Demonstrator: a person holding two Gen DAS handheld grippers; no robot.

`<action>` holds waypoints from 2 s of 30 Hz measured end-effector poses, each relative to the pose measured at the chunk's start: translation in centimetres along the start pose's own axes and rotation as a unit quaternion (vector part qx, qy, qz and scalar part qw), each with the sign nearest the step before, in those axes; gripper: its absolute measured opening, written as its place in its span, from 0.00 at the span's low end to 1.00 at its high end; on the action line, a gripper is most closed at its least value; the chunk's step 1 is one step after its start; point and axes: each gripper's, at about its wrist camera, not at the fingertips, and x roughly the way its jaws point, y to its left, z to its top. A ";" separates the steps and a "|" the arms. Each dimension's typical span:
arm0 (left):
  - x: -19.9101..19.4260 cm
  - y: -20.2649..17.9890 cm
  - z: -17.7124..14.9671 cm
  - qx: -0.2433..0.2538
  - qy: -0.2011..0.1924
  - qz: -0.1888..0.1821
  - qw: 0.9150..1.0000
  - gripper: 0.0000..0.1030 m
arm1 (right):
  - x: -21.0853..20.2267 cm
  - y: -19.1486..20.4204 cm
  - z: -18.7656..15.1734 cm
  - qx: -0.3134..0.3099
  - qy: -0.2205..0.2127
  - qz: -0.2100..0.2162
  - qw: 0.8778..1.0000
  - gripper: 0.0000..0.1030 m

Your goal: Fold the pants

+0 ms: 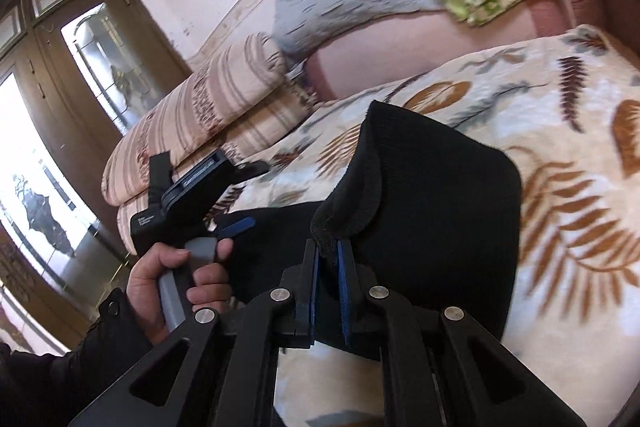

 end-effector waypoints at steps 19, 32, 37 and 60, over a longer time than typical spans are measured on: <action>-0.4 -2.2 -0.6 0.041 0.006 -0.061 0.997 1.00 | 7.9 1.4 -3.4 -0.011 0.090 0.033 0.995 0.14; 2.2 -8.4 -4.4 0.113 0.155 -0.252 0.948 0.84 | -4.1 -3.6 -1.9 -0.070 0.021 -0.133 0.988 0.00; 5.5 -6.1 -5.9 0.098 0.220 -0.132 0.962 0.04 | -1.5 -3.3 -2.4 -0.084 0.055 -0.143 0.985 0.00; -0.2 -6.0 -11.8 0.184 0.161 -0.063 0.967 0.07 | 6.8 -6.7 2.0 -0.054 0.104 -0.162 0.980 0.00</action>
